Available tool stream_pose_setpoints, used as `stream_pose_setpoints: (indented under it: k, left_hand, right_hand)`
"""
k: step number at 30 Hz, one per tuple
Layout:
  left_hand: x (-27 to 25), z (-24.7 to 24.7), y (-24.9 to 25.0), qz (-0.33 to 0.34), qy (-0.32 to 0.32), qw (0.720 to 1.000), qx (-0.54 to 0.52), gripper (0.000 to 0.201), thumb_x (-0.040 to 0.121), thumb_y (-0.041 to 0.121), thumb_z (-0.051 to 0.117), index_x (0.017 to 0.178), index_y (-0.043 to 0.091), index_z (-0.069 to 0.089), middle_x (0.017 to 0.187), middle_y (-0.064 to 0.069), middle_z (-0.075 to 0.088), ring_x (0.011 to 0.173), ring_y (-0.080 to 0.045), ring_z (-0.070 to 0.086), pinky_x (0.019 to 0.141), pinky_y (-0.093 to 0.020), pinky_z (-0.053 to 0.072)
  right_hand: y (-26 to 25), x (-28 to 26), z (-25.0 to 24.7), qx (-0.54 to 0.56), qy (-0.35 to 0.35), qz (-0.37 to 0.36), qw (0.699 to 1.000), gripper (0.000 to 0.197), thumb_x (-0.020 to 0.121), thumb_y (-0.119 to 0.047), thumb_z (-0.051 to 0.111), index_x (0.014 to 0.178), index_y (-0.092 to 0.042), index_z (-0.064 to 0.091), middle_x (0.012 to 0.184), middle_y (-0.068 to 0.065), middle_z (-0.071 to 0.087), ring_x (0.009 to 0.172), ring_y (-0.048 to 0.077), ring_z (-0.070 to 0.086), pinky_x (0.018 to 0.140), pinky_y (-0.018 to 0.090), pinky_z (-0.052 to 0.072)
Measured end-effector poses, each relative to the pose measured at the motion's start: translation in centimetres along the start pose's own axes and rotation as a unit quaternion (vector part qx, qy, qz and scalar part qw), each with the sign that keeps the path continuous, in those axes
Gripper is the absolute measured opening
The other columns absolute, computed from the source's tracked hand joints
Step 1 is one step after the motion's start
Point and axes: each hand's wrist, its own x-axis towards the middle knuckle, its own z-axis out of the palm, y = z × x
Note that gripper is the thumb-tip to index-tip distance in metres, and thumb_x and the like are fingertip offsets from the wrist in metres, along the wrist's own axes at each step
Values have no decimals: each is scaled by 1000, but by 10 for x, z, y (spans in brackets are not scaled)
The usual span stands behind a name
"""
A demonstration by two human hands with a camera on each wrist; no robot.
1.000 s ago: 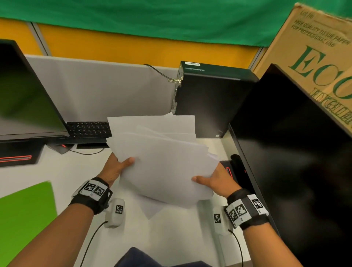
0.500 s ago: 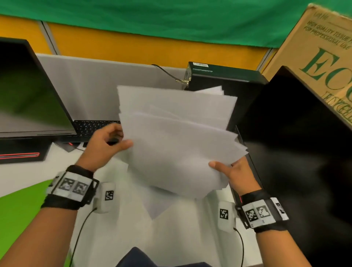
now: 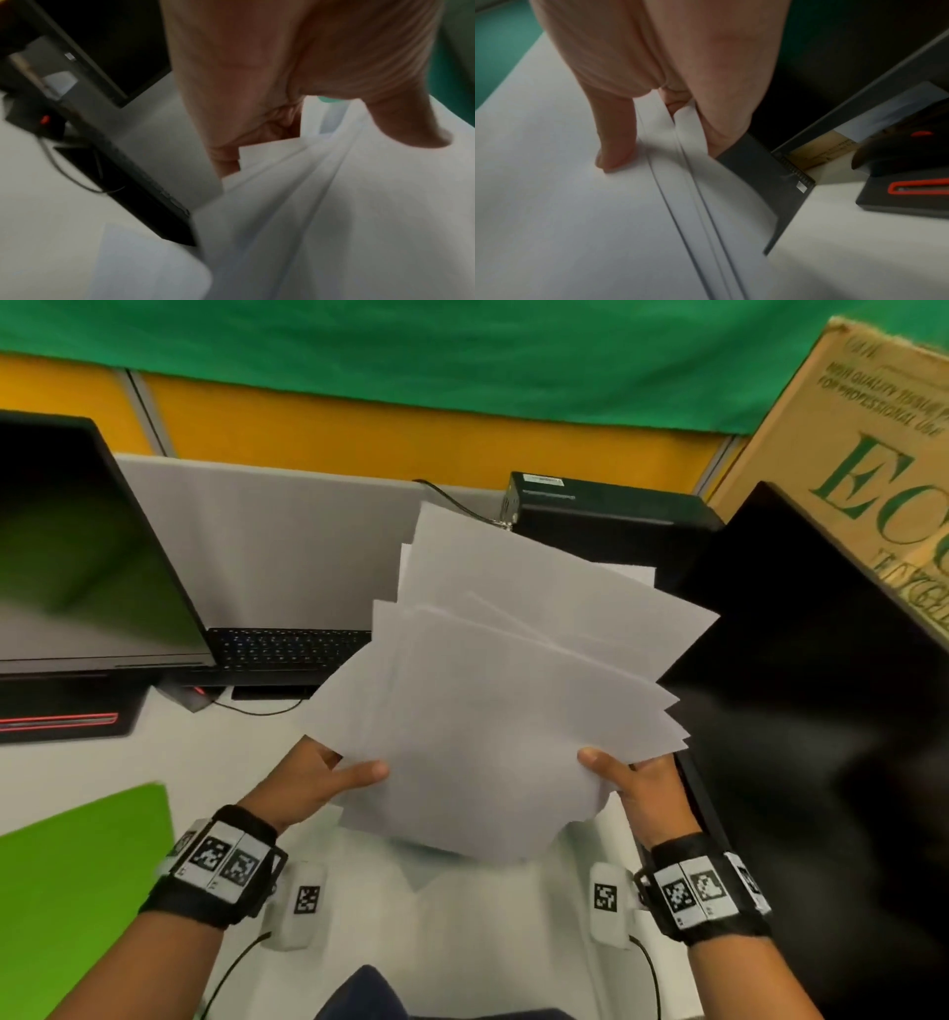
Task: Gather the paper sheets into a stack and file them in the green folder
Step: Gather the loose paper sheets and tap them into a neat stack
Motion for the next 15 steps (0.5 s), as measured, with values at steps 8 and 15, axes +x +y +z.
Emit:
stream_pose_setpoints:
  k: [8,15]
  left_hand:
    - [-8,10,-7,73,92,993,26,67,50,50,84,106,17,67,99,14,77,97,-7,71,78,-13,55]
    - [-23,18,12,129,116,985,-1,35,69,18,75,103,16,66,91,18,77,92,-1,72,77,-11,54]
  right_hand:
    - [11,-14,18,-67,-18,-30,997,21,80,1,70,94,-13,71,86,-15,77,84,3,72,77,18,56]
    - [19,-26,20,-58,-7,-33,998,13,78,-2,72,90,1,68,85,2,77,85,12,72,79,19,55]
